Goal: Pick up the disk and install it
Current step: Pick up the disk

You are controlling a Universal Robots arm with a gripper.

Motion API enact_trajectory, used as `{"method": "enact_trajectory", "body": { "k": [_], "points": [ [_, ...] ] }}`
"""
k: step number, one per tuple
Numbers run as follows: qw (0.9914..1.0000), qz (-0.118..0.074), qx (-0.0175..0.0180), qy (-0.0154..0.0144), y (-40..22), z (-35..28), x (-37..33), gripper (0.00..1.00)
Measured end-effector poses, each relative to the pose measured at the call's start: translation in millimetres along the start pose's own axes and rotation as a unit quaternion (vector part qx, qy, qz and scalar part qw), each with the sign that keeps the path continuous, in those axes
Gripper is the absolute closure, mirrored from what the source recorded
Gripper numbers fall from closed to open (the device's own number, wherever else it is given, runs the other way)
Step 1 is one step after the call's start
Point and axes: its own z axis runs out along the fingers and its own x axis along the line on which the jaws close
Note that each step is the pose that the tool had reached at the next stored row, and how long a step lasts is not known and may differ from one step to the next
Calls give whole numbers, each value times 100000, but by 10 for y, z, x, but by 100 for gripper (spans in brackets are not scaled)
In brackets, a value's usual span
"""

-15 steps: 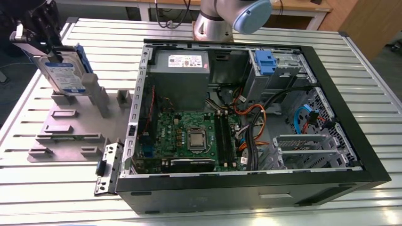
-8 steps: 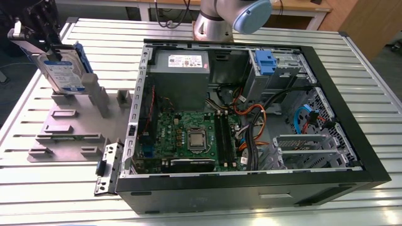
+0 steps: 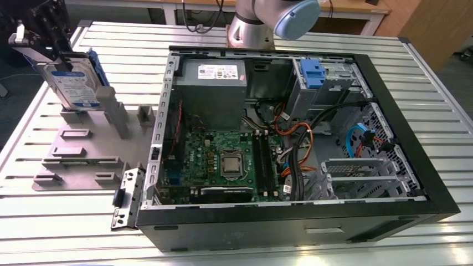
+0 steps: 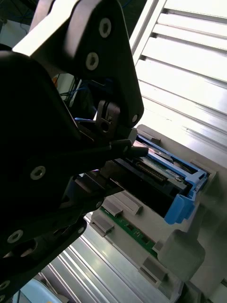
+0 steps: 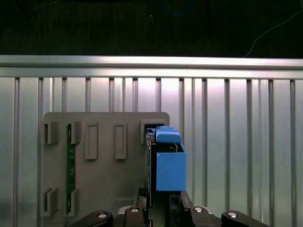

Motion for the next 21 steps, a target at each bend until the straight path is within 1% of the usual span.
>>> {"method": "enact_trajectory", "body": {
  "k": [2,4,13,17,21],
  "points": [
    [100000,2,-1,1,0,-4,0,65],
    [100000,-1,-2,-101,0,-4,0,65],
    [100000,1,-5,-138,1,-8,0,65],
    [100000,1,-3,-138,0,-49,-2,65],
    [100000,2,-3,-138,1,-118,-5,65]
  ]
}}
